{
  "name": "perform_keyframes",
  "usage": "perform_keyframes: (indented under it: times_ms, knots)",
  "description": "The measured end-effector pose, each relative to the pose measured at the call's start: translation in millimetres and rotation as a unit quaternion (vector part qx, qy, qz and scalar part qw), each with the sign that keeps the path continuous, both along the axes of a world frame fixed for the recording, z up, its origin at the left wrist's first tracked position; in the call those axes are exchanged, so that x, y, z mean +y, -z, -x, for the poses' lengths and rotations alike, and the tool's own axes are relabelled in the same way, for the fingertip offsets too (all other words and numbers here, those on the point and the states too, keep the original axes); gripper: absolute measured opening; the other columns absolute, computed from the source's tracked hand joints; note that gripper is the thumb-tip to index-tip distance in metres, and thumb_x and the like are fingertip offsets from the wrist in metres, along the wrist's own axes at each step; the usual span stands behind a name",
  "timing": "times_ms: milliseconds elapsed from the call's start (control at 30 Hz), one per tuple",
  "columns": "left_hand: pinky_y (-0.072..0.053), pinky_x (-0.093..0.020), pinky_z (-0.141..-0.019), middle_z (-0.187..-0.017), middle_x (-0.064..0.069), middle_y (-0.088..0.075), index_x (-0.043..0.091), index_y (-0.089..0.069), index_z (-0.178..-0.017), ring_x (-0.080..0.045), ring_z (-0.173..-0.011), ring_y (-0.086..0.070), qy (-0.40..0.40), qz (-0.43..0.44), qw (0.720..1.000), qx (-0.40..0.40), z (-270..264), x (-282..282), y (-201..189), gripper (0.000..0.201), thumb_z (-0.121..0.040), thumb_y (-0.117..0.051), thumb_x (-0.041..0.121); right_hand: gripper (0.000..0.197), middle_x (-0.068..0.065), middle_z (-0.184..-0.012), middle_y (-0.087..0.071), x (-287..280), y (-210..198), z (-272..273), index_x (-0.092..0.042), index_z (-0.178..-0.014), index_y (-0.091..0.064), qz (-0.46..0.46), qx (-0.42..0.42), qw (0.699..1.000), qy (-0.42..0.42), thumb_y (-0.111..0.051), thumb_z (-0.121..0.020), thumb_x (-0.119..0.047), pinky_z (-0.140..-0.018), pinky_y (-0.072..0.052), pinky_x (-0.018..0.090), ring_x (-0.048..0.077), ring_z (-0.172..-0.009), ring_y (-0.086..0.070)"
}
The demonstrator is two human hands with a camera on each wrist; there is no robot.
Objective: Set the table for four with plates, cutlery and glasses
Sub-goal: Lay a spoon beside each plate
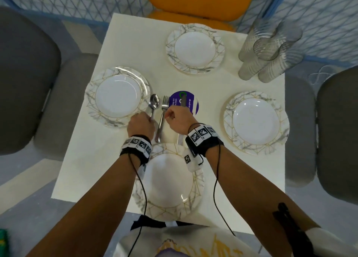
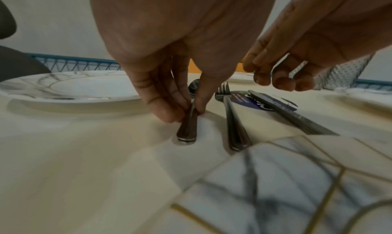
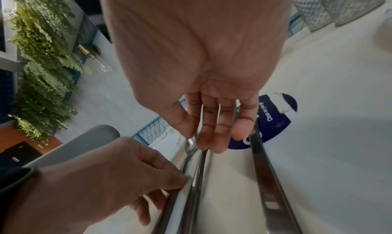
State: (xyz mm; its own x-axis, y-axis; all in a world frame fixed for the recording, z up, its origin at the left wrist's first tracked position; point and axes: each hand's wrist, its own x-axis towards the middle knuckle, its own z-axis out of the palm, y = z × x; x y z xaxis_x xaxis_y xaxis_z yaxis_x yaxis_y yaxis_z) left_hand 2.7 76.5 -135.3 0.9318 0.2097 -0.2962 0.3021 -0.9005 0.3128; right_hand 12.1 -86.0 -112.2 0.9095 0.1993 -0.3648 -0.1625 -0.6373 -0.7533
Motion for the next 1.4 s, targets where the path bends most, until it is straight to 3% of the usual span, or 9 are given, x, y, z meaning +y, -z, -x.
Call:
perform_keyframes:
  times_ms: [233, 333, 500, 667, 867, 1033, 1167, 1233, 1400]
  knots:
    - [-0.059, -0.039, -0.080, -0.091, -0.010, -0.074, 0.013, -0.077, -0.093, -0.034, -0.088, -0.070, -0.018, 0.062, 0.998, 0.018, -4, -1, -8, 0.017, -0.090, -0.069, 0.028, 0.014, -0.002, -0.086, -0.066, -4, 4, -7, -0.009, -0.103, -0.069, 0.002, 0.007, 0.999, 0.033, -0.059, -0.095, -0.011, -0.079, -0.056, 0.032, 0.017, -0.081, -0.065]
    - [-0.060, -0.039, -0.083, -0.091, -0.008, -0.076, 0.013, -0.078, -0.092, -0.031, -0.086, -0.071, -0.019, 0.102, 0.994, 0.017, -4, 2, -8, 0.013, -0.087, -0.073, 0.025, 0.013, -0.013, -0.077, -0.059, -5, 6, -7, -0.010, -0.103, -0.069, 0.000, 0.008, 0.998, 0.060, -0.059, -0.095, -0.011, -0.078, -0.050, 0.024, 0.006, -0.074, -0.058]
    - [-0.053, -0.027, -0.077, -0.085, -0.002, -0.075, 0.015, -0.076, -0.090, -0.022, -0.081, -0.068, -0.022, 0.159, 0.987, -0.003, -4, 7, -6, 0.012, -0.084, -0.076, 0.026, 0.014, -0.014, -0.075, -0.056, 1, 6, -7, -0.010, -0.107, -0.066, -0.026, 0.015, 0.990, 0.137, -0.061, -0.094, -0.009, -0.087, -0.051, 0.025, 0.013, -0.087, -0.061]
    - [-0.057, -0.030, -0.077, -0.081, -0.001, -0.074, 0.013, -0.077, -0.092, -0.021, -0.076, -0.068, 0.005, 0.166, 0.986, -0.009, 0, 12, -4, 0.011, -0.087, -0.077, 0.023, 0.019, -0.009, -0.071, -0.057, 11, 5, -7, -0.006, -0.112, -0.066, -0.021, 0.029, 0.988, 0.152, -0.060, -0.096, -0.013, -0.075, -0.046, 0.018, 0.013, -0.081, -0.060]
    - [-0.055, -0.035, -0.080, -0.075, -0.003, -0.073, 0.012, -0.077, -0.087, -0.026, -0.076, -0.067, 0.019, 0.171, 0.984, -0.046, 7, 18, -4, 0.008, -0.086, -0.071, 0.018, 0.033, 0.017, -0.087, -0.070, 30, 5, -5, 0.002, -0.102, -0.069, -0.038, 0.080, 0.986, 0.141, -0.057, -0.099, -0.029, -0.090, -0.055, 0.048, 0.034, -0.089, -0.069]
    - [-0.029, -0.016, -0.072, -0.078, -0.006, -0.075, 0.009, -0.077, -0.089, -0.027, -0.078, -0.068, 0.019, 0.180, 0.982, -0.052, 14, 19, -4, 0.013, -0.094, -0.066, 0.014, 0.036, 0.014, -0.084, -0.076, 45, 3, -12, -0.003, -0.090, -0.076, -0.055, 0.119, 0.975, 0.178, -0.062, -0.095, -0.035, -0.080, -0.060, 0.045, 0.030, -0.075, -0.072]
    - [-0.052, -0.035, -0.087, -0.082, -0.005, -0.076, 0.010, -0.078, -0.094, -0.027, -0.079, -0.070, 0.029, 0.188, 0.978, -0.083, 17, 24, -3, 0.011, -0.094, -0.068, 0.015, 0.030, 0.014, -0.084, -0.077, 49, -1, -12, 0.001, -0.093, -0.075, -0.111, 0.143, 0.953, 0.241, -0.068, -0.093, -0.028, -0.075, -0.063, 0.040, 0.024, -0.067, -0.071]
    - [-0.056, -0.040, -0.085, -0.084, -0.004, -0.076, 0.010, -0.078, -0.097, -0.025, -0.077, -0.069, 0.042, 0.189, 0.975, -0.104, 21, 24, -5, 0.011, -0.093, -0.069, 0.015, 0.035, 0.012, -0.078, -0.077, 50, -1, -10, 0.000, -0.086, -0.076, -0.105, 0.142, 0.951, 0.254, -0.071, -0.090, -0.034, -0.075, -0.063, 0.040, 0.026, -0.069, -0.074]
    - [-0.053, -0.019, -0.072, -0.084, 0.001, -0.074, 0.011, -0.078, -0.096, -0.015, -0.073, -0.066, 0.067, 0.233, 0.956, -0.166, 29, 21, -14, 0.007, -0.092, -0.073, 0.014, 0.032, 0.009, -0.069, -0.075, 51, -3, -8, -0.006, -0.074, -0.072, -0.107, 0.137, 0.949, 0.263, -0.072, -0.090, -0.033, -0.076, -0.063, 0.040, 0.028, -0.069, -0.075]
